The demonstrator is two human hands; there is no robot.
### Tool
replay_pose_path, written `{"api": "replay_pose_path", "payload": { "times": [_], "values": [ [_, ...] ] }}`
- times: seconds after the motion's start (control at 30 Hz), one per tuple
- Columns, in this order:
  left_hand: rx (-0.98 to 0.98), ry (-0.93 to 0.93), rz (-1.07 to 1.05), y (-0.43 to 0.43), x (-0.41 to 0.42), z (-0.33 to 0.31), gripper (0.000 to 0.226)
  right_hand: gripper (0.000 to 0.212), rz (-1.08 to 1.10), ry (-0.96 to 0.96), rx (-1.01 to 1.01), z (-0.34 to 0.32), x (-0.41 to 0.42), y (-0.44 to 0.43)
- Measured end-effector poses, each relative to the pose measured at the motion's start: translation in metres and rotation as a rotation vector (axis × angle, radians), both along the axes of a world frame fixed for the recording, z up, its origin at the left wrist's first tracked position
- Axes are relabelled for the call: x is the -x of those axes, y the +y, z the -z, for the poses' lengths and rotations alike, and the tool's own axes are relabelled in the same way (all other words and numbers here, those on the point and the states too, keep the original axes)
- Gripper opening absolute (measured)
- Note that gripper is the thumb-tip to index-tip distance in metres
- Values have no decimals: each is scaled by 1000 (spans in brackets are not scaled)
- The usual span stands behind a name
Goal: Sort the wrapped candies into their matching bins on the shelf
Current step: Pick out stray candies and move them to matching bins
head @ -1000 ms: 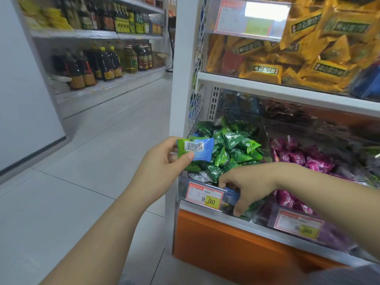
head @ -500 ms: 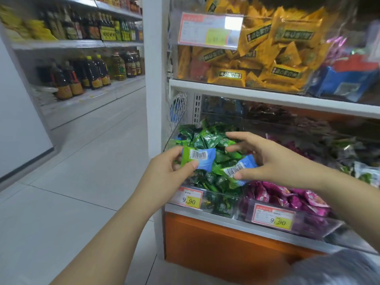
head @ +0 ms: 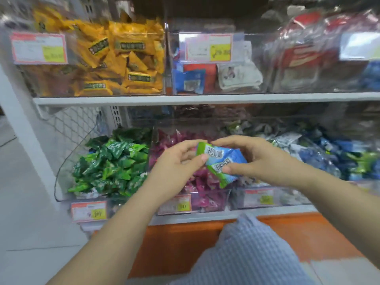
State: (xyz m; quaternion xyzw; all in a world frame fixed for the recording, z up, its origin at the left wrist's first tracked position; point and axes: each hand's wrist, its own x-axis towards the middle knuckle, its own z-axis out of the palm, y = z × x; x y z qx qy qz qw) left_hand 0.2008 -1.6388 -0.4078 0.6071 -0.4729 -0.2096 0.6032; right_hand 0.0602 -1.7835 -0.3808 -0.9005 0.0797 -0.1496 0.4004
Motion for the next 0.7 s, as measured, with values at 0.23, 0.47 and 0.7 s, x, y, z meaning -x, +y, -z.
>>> {"api": "replay_pose_path", "payload": {
  "times": [0.23, 0.47, 0.7],
  "values": [
    [-75, -196, 53, -82, 45, -1, 22, 37, 272, -103, -44, 11, 76, -54],
    [-329, -652, -248, -135, 28, 21, 26, 38, 903, -297, 214, 23, 125, -151],
    [-336, -650, -224, -137, 29, 30, 24, 63, 785, 293, 302, 18, 127, -203]
  ]
}}
